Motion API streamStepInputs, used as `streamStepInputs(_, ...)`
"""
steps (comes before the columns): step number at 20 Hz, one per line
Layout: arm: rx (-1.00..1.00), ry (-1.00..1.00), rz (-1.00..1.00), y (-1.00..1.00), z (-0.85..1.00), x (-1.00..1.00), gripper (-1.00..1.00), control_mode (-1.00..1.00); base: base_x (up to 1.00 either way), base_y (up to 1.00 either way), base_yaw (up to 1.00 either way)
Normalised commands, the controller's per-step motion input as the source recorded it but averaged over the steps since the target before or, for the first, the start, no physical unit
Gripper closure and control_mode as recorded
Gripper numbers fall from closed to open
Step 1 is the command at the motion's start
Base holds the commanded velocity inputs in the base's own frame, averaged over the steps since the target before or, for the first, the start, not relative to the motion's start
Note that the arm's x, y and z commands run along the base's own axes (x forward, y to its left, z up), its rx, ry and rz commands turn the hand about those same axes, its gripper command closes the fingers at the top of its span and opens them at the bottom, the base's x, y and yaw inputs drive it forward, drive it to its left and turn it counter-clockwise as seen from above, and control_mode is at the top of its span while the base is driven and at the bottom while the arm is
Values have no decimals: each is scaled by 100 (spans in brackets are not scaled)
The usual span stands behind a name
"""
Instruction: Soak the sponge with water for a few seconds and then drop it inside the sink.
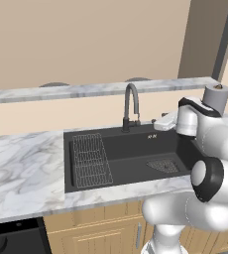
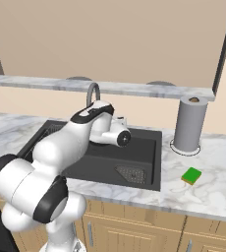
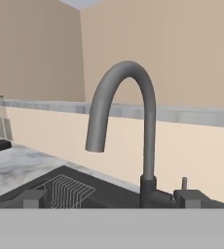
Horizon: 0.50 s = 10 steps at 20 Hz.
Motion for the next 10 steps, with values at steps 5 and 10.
streamStepInputs(5, 0, 0, 0, 0, -6, 5, -100, -100, 0, 0, 0)
streamStepInputs(10, 0, 0, 0, 0, -16, 11, -100, -100, 0, 0, 0)
